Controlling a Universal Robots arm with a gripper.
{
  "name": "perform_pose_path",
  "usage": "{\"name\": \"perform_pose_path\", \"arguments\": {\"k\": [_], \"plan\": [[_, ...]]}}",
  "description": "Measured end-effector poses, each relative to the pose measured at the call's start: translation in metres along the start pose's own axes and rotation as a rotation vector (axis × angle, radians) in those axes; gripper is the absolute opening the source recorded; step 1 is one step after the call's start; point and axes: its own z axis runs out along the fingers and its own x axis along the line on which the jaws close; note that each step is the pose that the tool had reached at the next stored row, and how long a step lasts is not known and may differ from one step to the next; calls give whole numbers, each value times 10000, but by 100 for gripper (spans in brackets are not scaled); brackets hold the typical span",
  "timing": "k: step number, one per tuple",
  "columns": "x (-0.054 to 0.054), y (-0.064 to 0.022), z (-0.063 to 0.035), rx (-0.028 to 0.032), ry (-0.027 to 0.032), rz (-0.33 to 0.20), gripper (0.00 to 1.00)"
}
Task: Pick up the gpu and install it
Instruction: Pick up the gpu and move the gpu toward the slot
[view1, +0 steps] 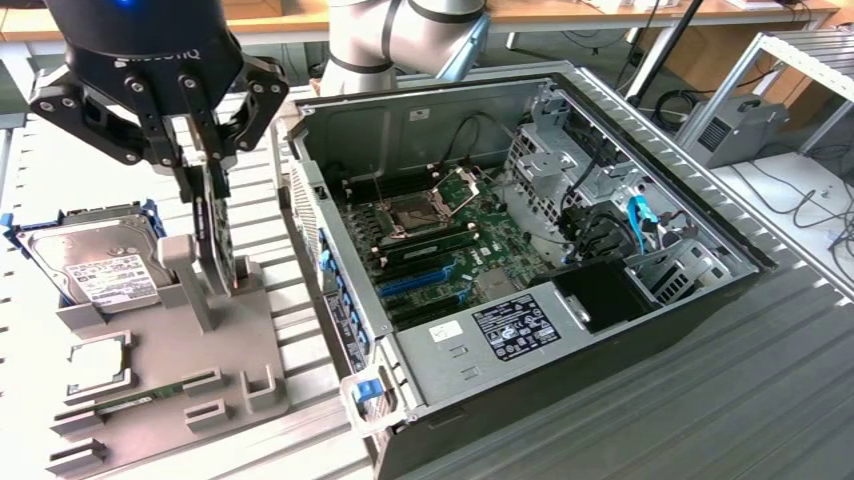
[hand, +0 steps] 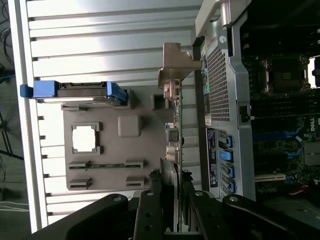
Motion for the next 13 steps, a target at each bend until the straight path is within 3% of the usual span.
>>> {"name": "perform_pose_path", "arguments": {"k": [13], "plan": [[-1, 2, -50, 1, 0, -1, 26]]}}
